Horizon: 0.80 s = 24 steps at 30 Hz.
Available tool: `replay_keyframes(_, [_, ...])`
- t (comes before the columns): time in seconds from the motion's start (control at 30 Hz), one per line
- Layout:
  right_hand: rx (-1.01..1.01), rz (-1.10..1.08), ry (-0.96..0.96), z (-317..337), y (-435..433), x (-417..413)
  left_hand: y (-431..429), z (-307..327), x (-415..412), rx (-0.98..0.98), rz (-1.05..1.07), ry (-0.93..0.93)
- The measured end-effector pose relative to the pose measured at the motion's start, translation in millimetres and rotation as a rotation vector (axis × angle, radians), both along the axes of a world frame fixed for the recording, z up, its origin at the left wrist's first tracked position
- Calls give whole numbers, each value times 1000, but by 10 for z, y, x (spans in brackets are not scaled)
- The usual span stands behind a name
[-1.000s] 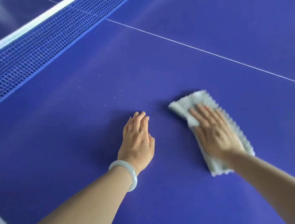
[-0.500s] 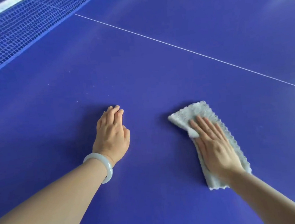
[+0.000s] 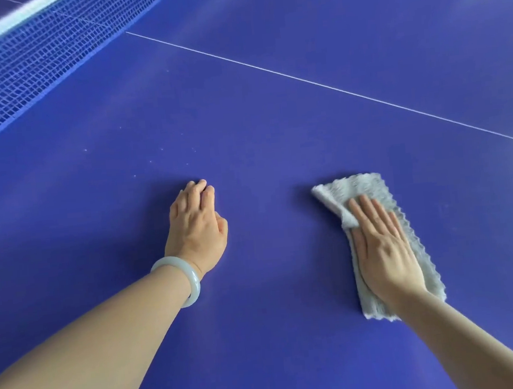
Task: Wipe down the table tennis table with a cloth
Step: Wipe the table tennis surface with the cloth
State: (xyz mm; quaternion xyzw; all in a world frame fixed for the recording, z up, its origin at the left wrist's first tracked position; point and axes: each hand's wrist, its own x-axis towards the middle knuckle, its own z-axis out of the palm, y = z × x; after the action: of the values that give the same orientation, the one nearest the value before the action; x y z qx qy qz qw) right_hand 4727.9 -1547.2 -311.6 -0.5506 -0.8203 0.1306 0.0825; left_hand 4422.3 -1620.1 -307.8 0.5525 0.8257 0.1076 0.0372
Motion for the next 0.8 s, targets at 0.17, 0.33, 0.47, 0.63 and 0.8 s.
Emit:
replay_keyframes(0.17, [-4,-344,-7,-41,-206,-941,-17,-12,1,10,-6,11])
replay_keyframes(0.33, [10,314,-3,-74,-1123,-1165,-50,-22,-33,49,-30,-117])
replay_keyframes(0.47, [33,355,-78,-47,-1080,-598,-226,155,-101,161,-124,-195])
replay_keyframes(0.63, [-8,204,-114,1,-1076,-413,-1256,177,-315,95,-207,10])
replay_keyframes(0.8, [0,-26,-79,-20,-1182,-609,-1884,-15,-643,-46,-205,80])
